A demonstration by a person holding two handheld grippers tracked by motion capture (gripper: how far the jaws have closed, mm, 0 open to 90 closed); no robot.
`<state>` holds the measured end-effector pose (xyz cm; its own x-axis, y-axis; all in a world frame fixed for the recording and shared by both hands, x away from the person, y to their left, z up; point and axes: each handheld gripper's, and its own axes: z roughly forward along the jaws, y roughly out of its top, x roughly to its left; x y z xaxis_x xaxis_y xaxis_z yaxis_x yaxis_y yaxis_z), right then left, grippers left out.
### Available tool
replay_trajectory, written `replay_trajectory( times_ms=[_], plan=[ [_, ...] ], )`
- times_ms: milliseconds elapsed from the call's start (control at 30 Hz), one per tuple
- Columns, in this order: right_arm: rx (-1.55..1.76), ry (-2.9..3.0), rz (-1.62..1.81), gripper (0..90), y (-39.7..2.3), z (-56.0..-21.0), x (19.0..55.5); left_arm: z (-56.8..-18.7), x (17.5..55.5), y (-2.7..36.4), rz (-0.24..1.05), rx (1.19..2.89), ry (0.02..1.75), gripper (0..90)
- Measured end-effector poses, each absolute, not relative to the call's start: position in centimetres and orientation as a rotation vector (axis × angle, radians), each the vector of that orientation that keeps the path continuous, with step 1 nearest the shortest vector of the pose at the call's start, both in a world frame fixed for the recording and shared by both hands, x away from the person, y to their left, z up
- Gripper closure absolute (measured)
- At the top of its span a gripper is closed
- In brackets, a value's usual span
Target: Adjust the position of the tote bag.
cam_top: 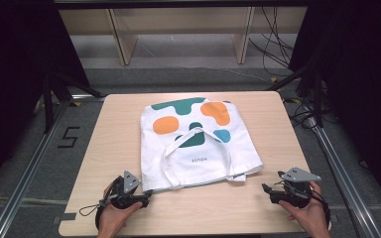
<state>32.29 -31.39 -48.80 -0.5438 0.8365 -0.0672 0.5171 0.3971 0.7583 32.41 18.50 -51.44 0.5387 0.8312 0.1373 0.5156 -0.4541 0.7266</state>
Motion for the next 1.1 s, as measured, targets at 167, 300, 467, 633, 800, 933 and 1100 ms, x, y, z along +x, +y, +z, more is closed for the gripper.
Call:
replay_trajectory(
  times_ms=[167,300,467,633,800,933,1100],
  plan=[
    [1.154,2.218,0.968,26.0,-31.3,-48.6,32.3,-51.0,32.6,17.9,0.689,2.086,1.055,32.5],
    [1.094,2.200,0.946,29.0,-31.1,-48.5,32.8,-50.9,33.0,17.7,0.748,2.018,1.006,41.0],
    [1.046,2.188,0.933,30.7,-30.7,-48.3,33.5,-50.5,33.0,17.3,0.743,2.018,0.975,67.2],
    [0.984,2.199,0.884,34.1,-29.7,-48.6,35.2,-50.3,33.0,17.3,0.746,2.034,0.952,73.5],
    [0.954,2.220,0.798,37.5,-29.0,-49.0,37.1,-50.2,33.1,17.8,0.697,1.984,0.991,74.7],
    [0.936,2.236,0.787,37.1,-28.8,-49.4,38.3,-50.2,33.2,17.8,0.687,1.989,0.987,74.7],
    [0.904,2.231,0.789,45.0,-27.9,-49.4,39.3,-50.2,33.2,18.0,0.684,2.010,0.979,74.1]
  ],
)
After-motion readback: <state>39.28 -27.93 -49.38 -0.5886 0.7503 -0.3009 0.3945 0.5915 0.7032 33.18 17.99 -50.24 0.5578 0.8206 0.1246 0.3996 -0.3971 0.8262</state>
